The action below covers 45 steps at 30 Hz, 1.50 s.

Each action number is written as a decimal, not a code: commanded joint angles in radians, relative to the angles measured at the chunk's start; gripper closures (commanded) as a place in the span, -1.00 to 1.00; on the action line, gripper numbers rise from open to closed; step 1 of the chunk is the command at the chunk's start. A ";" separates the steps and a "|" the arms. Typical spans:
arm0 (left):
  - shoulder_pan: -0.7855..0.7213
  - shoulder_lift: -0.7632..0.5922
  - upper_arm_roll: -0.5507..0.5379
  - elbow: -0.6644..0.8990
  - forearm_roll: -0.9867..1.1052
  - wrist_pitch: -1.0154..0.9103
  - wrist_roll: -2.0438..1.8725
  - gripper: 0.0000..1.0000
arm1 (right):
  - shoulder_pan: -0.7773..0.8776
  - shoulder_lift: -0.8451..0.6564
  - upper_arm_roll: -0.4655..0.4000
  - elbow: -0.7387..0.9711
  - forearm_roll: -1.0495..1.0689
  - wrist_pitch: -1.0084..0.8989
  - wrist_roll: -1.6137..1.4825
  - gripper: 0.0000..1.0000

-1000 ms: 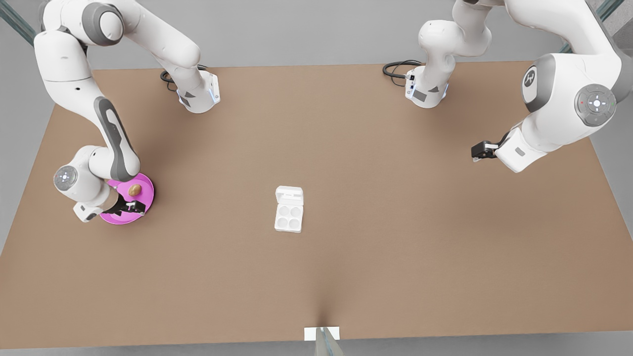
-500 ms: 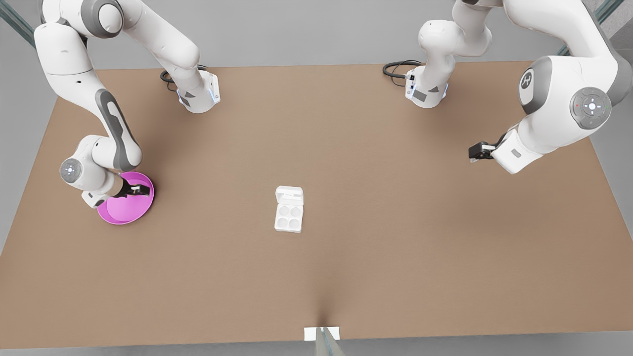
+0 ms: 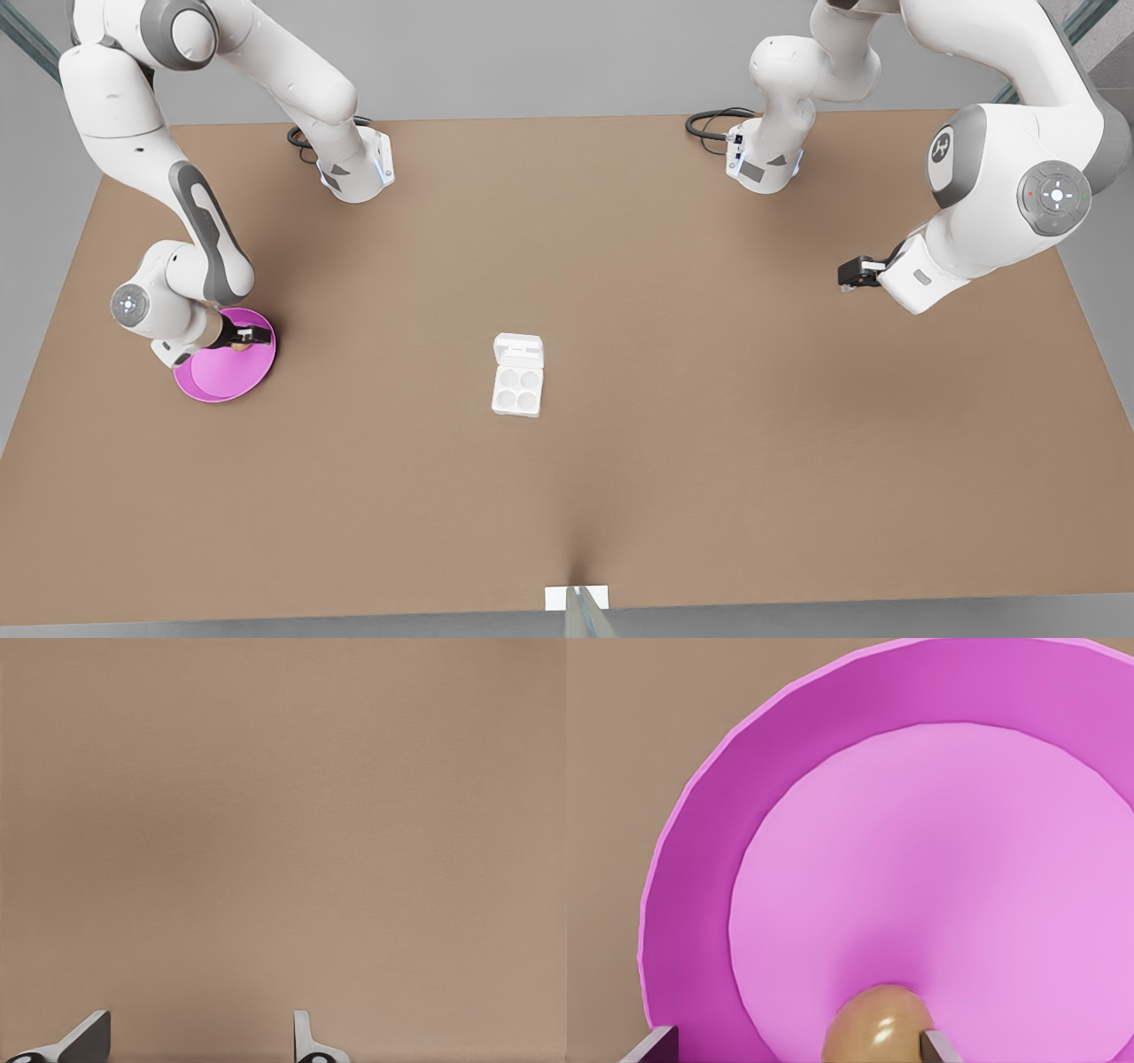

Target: Pack egg into the box and close the box lid

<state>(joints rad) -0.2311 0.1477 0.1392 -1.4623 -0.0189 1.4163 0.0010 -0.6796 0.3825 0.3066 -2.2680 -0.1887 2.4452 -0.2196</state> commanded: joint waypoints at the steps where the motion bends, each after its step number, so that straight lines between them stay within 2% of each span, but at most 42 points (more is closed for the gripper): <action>1: 0.001 0.001 0.002 0.000 0.001 0.000 0.000 -1.00 | -0.006 -0.001 0.000 0.001 0.002 0.005 0.006 -1.00; 45: -0.014 0.006 0.000 -0.001 0.001 -0.002 -0.001 -1.00 | -0.113 0.062 0.000 0.058 -0.078 -0.025 -0.012 -1.00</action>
<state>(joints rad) -0.2449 0.1544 0.1394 -1.4639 -0.0189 1.4147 0.0006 -0.7917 0.4457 0.3069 -2.2107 -0.2669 2.4287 -0.2217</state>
